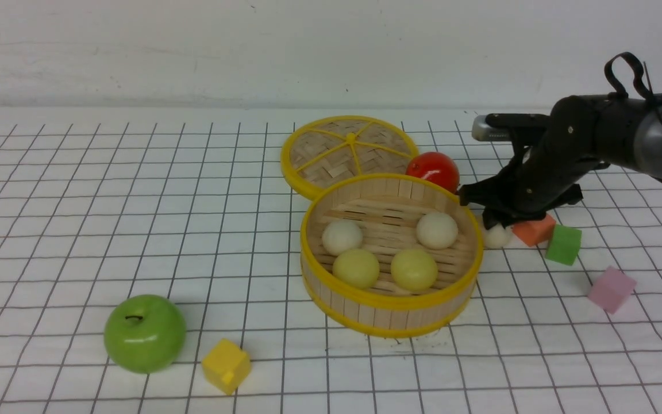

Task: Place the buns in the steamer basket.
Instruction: Use the right arm to grab a steamed stuffed bun, then use the right arm to put the steamed stuffed bun into the steamer

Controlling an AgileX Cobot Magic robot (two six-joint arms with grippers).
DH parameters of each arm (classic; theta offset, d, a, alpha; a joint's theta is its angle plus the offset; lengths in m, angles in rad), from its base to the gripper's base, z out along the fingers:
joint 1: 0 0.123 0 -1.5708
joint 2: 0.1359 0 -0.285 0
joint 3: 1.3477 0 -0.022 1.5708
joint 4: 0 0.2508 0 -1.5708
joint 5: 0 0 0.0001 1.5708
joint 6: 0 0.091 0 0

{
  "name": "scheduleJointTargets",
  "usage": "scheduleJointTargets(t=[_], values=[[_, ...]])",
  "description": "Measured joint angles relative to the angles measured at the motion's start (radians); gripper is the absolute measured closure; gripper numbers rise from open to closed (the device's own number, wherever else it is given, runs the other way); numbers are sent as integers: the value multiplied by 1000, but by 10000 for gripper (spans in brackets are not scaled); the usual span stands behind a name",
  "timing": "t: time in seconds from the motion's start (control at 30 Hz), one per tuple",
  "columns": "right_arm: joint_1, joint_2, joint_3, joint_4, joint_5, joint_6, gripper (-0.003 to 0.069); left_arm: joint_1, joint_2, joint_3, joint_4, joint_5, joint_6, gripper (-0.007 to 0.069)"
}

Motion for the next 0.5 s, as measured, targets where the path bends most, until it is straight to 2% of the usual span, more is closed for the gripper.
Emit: scheduleJointTargets(t=[0.13, 0.33, 0.47, 0.5], values=[[0, -24, 0, -51, 5, -3, 641, 0, 0, 0, 0, 0, 0, 478], [5, -124, 0, -67, 36, -9, 650, 0, 0, 0, 0, 0, 0, 470], [59, -222, 0, 18, 49, -92, 650, 0, 0, 0, 0, 0, 0, 464], [96, -235, -2, 80, 46, -147, 650, 0, 0, 0, 0, 0, 0, 462]])
